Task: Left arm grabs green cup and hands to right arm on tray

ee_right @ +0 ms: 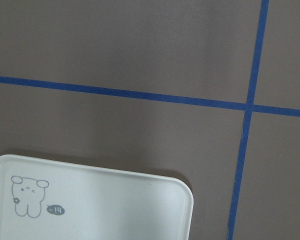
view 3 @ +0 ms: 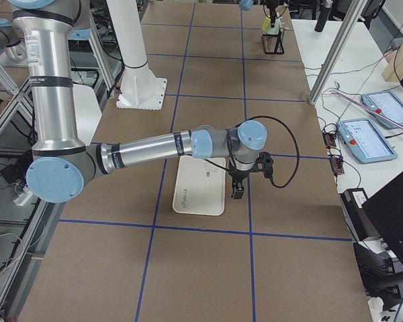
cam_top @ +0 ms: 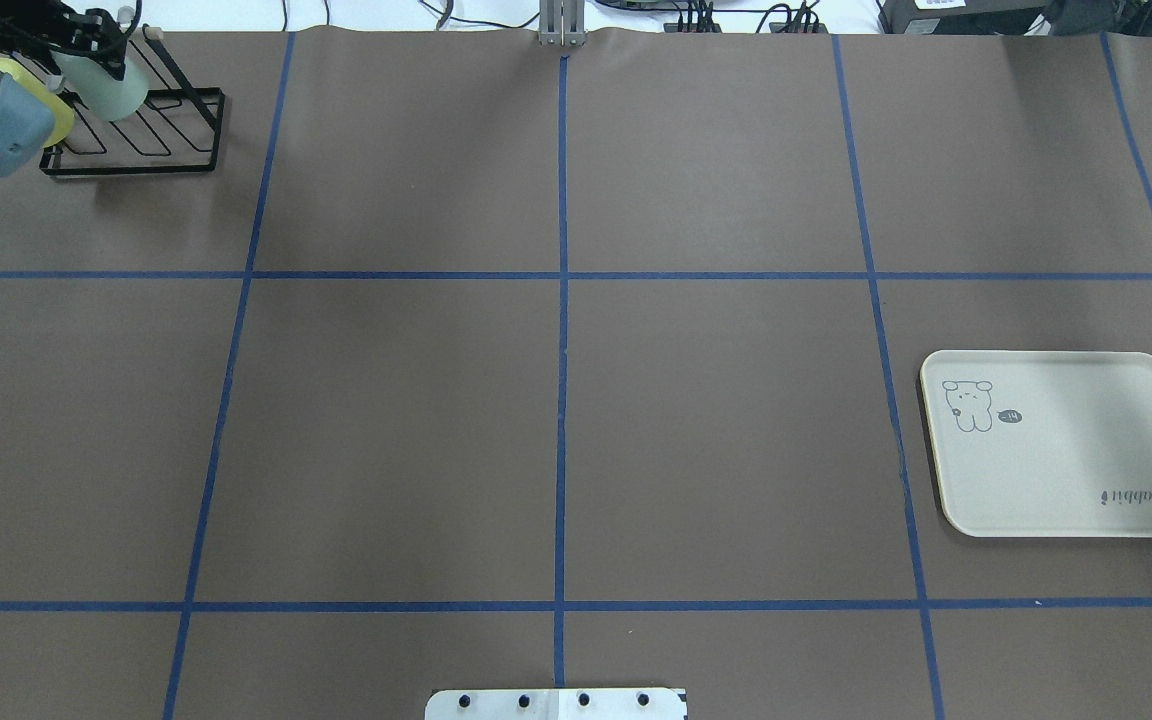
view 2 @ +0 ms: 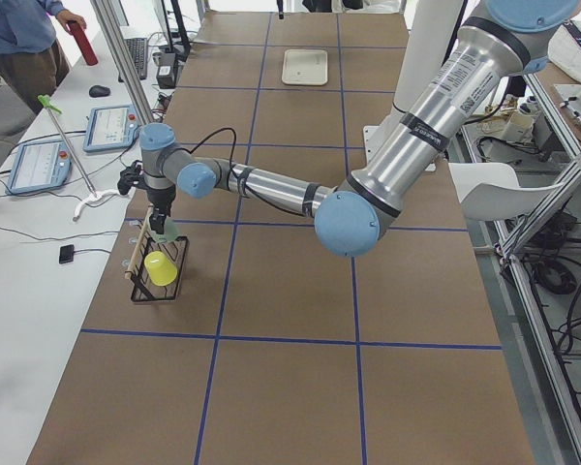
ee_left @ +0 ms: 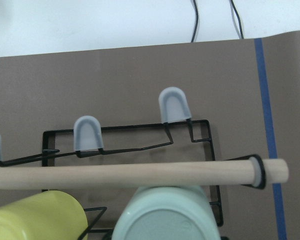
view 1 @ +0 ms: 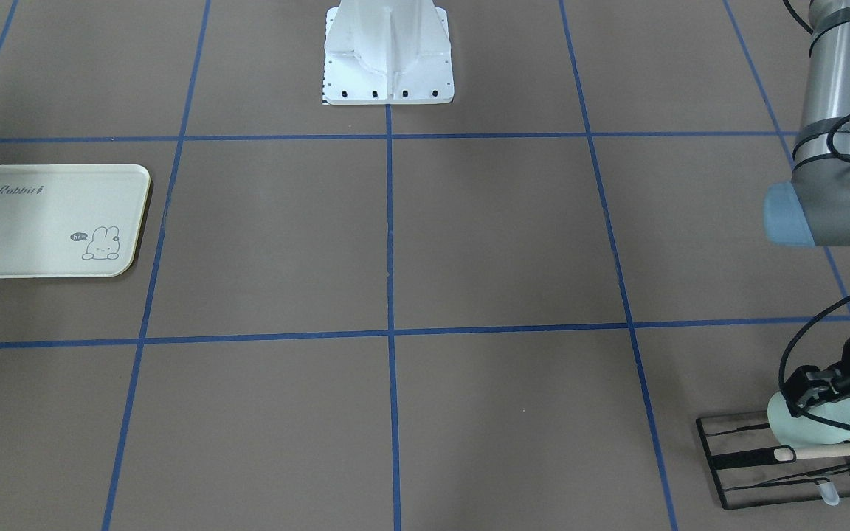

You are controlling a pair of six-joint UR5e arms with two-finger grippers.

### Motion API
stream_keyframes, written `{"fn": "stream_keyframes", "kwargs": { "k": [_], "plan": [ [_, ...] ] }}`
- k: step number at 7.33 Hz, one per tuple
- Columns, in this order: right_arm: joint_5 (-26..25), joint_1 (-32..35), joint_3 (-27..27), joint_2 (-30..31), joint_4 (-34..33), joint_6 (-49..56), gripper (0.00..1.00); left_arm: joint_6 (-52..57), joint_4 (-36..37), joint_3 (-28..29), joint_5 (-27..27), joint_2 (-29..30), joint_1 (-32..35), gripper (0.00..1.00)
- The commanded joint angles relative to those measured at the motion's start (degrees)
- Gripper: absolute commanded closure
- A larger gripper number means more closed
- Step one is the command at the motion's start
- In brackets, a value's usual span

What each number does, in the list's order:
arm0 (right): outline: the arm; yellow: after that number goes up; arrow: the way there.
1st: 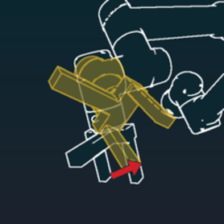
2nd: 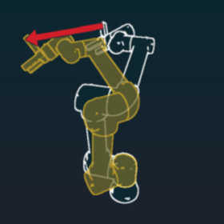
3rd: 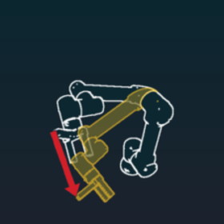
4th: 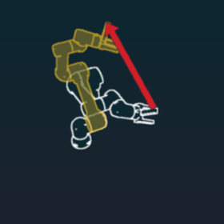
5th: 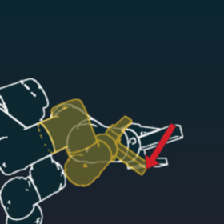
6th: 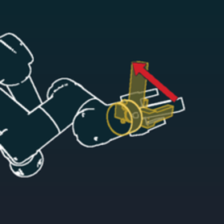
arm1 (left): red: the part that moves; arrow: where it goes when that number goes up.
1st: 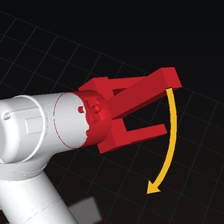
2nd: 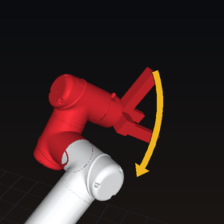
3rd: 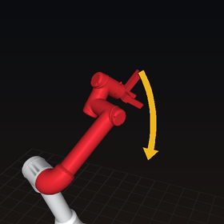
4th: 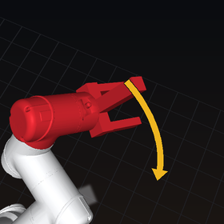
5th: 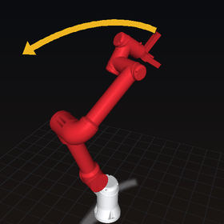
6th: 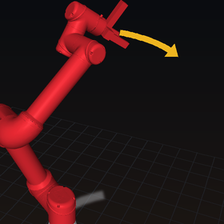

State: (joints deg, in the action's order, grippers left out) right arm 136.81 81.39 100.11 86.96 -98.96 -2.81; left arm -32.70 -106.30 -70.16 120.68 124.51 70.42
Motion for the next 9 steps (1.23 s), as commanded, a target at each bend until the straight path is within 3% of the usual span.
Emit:
{"fn": "stream_keyframes", "kwargs": {
  "k": [1, 3, 5, 7, 9],
  "plan": [
    [0.0, 0.0, 0.1, -0.3, 0.0, 0.0, 0.00, 0.0, 9.0, -13.2, 0.1, -5.2, 0.5, 1.00],
    [0.0, 0.0, 0.0, -0.4, 1.0, -0.2, 0.00, -0.3, 19.4, -24.5, 0.2, -7.6, 0.2, 1.00],
    [0.0, -0.2, -1.7, 0.3, 9.6, -0.4, 0.00, -4.7, 24.9, -29.0, 1.1, -5.7, -0.2, 1.00],
    [3.1, -2.5, -1.7, 0.2, 14.9, -2.4, 0.00, -24.4, 24.3, -31.3, 9.6, -2.4, -3.5, 1.00],
    [7.4, -6.4, -1.7, 0.2, 25.0, -4.2, 0.00, -43.1, 21.9, -34.7, 10.5, 1.9, -12.5, 1.00]
  ]
}}
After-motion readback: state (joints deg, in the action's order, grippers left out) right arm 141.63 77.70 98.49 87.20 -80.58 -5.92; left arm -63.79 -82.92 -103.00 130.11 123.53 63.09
